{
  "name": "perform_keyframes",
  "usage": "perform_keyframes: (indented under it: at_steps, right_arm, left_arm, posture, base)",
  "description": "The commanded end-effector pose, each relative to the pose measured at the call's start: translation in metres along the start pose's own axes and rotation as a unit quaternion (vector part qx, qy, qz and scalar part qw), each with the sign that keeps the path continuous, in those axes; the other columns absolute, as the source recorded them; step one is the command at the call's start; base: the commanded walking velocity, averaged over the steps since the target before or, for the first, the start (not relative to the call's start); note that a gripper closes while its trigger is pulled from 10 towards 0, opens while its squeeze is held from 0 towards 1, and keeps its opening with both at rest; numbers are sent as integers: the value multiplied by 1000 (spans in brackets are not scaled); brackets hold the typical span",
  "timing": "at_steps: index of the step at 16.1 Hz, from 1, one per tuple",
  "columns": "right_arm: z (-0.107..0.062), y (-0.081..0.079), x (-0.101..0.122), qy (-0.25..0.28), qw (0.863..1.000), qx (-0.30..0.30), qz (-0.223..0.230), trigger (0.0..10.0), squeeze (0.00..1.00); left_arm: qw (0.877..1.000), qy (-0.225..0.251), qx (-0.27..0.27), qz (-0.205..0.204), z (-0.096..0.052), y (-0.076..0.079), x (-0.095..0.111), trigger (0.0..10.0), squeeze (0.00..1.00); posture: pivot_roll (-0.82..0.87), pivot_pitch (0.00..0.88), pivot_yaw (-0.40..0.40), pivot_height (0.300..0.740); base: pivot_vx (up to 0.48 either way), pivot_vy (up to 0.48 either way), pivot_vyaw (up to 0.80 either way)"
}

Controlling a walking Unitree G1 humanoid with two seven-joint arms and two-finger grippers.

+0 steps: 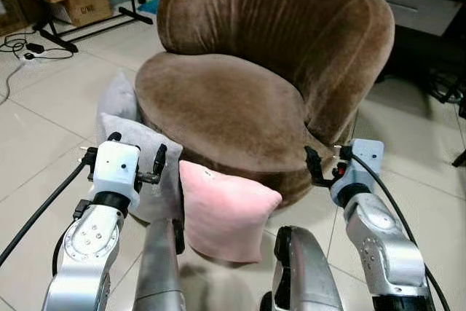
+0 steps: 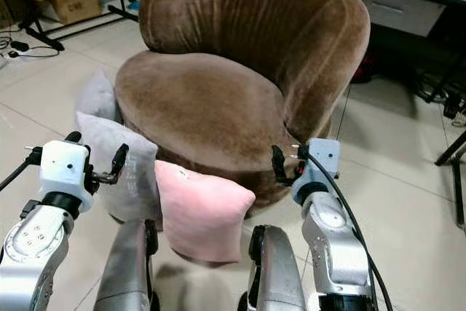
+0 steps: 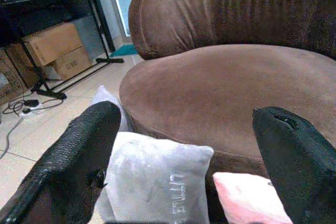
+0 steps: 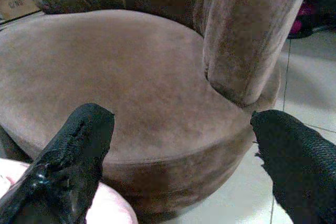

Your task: Move the pillow to the sofa from floor

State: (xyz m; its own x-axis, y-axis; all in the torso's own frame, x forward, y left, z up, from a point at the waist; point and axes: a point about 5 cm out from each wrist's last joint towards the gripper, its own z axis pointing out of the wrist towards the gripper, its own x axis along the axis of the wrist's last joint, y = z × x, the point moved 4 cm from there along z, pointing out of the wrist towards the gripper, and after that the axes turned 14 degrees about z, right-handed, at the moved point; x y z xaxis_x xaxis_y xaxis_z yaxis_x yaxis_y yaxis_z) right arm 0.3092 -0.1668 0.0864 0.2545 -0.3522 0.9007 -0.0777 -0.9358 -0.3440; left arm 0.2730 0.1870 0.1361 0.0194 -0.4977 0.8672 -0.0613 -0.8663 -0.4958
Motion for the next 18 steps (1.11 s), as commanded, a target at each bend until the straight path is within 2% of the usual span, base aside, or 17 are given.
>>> perform_keyframes:
  at_steps: [1,6,7,8,9,10,11,12,14,16,18]
  right_arm:
    - [8,-9,5,4,1000,21,-18,10000,0]
    - [25,-23,-16,-45,996,75,-32,10000,0]
    - [34,-34,-25,-68,990,119,-24,10000,1000]
    - [38,-37,-29,-75,989,127,-30,10000,1000]
    - [51,-46,-42,-104,983,144,-49,10000,1000]
    - [53,-48,-45,-112,981,149,-55,10000,1000]
    - [57,-55,-59,-141,973,172,-63,10000,1000]
    - [58,-58,-63,-148,971,177,-63,10000,1000]
    - [57,-68,-84,-182,954,214,-106,10000,1000]
    - [58,-75,-92,-198,946,223,-129,10000,1000]
    - [56,-76,-99,-207,938,227,-161,10000,1000]
  left_arm:
    - [1000,3,1,0,1,-1,2,10000,0]
    - [1000,-5,-2,4,-4,-3,-1,10000,0]
    - [1000,-6,-19,6,-6,0,0,10000,0]
    - [1000,-4,-26,7,-6,1,0,10000,0]
    - [999,-8,-43,18,-4,2,-5,10000,0]
    - [999,-10,-47,21,-5,2,-6,10000,0]
    - [998,-17,-60,24,-10,0,-8,10000,0]
    - [998,-19,-63,23,-12,-1,-9,10000,0]
    - [995,-27,-92,19,-22,0,-13,10000,0]
    - [990,-37,-134,22,-29,3,-21,10000,0]
    - [988,-49,-146,30,-37,-1,-28,10000,0]
  posture:
    - [137,0,-72,485]
    - [144,0,-54,485]
    - [151,0,-43,485]
    - [153,0,-39,485]
    - [159,0,-34,485]
    - [168,0,-37,485]
    - [177,4,-37,485]
    - [177,9,-36,485]
    - [187,59,-46,485]
    - [189,95,-58,485]
    - [183,115,-63,485]
  base:
    - [0,0,0]
    - [0,0,0]
    - [0,0,0]
    - [0,0,0]
    - [0,0,0]
    - [0,0,0]
    - [0,0,0]
    - [0,0,0]
    - [0,0,0]
    - [0,0,0]
    - [0,0,0]
